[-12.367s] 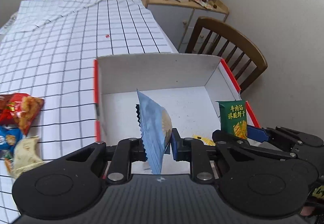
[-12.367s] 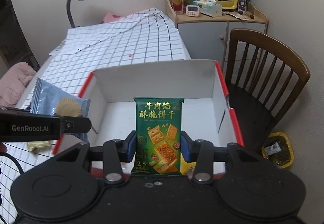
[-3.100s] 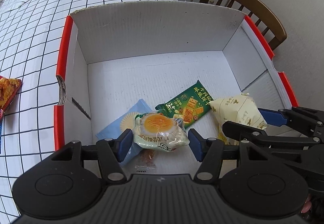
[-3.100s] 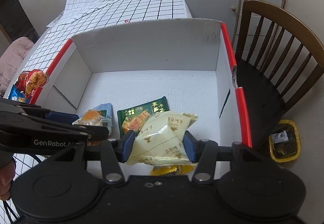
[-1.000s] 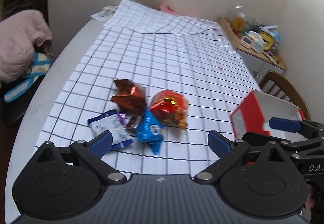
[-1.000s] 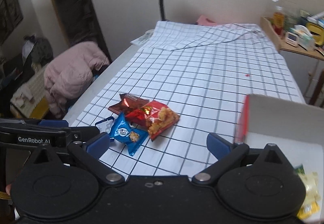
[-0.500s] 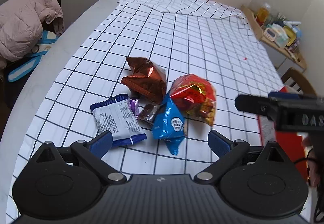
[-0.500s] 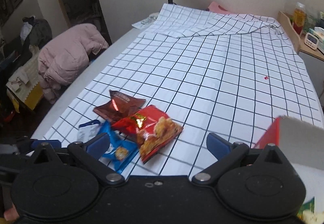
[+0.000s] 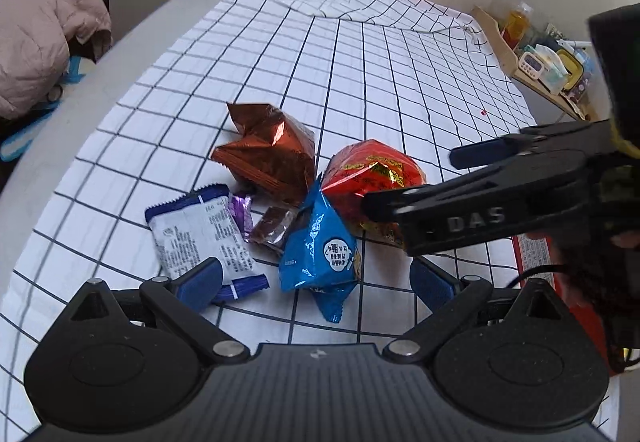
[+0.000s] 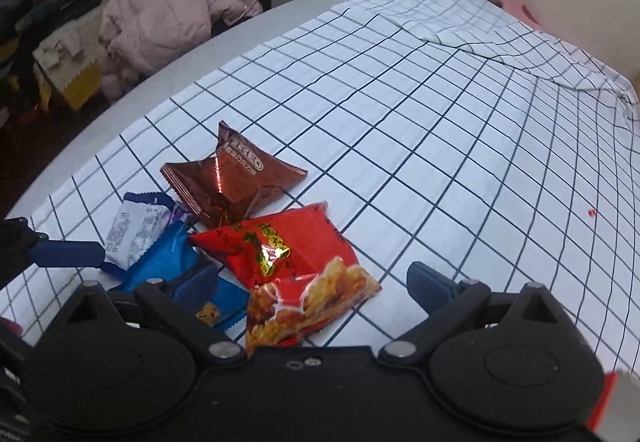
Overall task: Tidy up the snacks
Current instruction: 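Grasp the blue candy with the left tool while the right grasps the red chip bag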
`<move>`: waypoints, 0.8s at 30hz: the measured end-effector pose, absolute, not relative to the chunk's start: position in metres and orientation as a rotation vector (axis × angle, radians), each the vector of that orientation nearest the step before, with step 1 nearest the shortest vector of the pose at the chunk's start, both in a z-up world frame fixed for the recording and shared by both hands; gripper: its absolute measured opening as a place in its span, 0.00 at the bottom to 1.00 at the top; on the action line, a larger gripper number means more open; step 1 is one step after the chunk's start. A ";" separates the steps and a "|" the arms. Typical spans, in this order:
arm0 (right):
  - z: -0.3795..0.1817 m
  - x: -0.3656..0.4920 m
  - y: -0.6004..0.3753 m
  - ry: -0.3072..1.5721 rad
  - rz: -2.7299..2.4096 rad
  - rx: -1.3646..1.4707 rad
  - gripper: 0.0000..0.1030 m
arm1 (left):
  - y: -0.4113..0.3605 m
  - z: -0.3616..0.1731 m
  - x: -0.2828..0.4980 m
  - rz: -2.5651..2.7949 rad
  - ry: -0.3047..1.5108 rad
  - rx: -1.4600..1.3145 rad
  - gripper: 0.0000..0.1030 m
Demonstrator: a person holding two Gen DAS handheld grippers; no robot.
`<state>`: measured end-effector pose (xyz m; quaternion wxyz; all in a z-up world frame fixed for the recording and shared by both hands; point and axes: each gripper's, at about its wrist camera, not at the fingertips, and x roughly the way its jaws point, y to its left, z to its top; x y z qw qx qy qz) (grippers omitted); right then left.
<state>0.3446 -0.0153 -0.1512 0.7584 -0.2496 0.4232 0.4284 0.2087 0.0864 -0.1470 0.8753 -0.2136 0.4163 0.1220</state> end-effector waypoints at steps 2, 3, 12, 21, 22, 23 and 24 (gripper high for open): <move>-0.157 0.348 -0.010 0.934 0.944 -0.560 0.94 | 0.088 -0.149 0.211 0.255 0.867 -0.461 0.97; -0.161 0.350 -0.008 0.941 0.948 -0.566 0.94 | 0.089 -0.150 0.211 0.254 0.867 -0.465 0.97; -0.171 0.349 -0.006 0.934 0.982 -0.567 0.79 | 0.084 -0.155 0.222 0.215 0.880 -0.452 0.61; -0.168 0.345 -0.019 0.924 0.964 -0.484 0.62 | 0.088 -0.155 0.222 0.202 0.880 -0.465 0.36; -0.168 0.344 -0.021 0.923 0.956 -0.472 0.62 | 0.088 -0.155 0.222 0.202 0.883 -0.467 0.35; -0.167 0.343 -0.024 0.923 0.948 -0.459 0.61 | 0.088 -0.156 0.222 0.202 0.885 -0.469 0.34; -0.167 0.342 -0.027 0.923 0.936 -0.446 0.61 | 0.087 -0.155 0.222 0.201 0.886 -0.470 0.34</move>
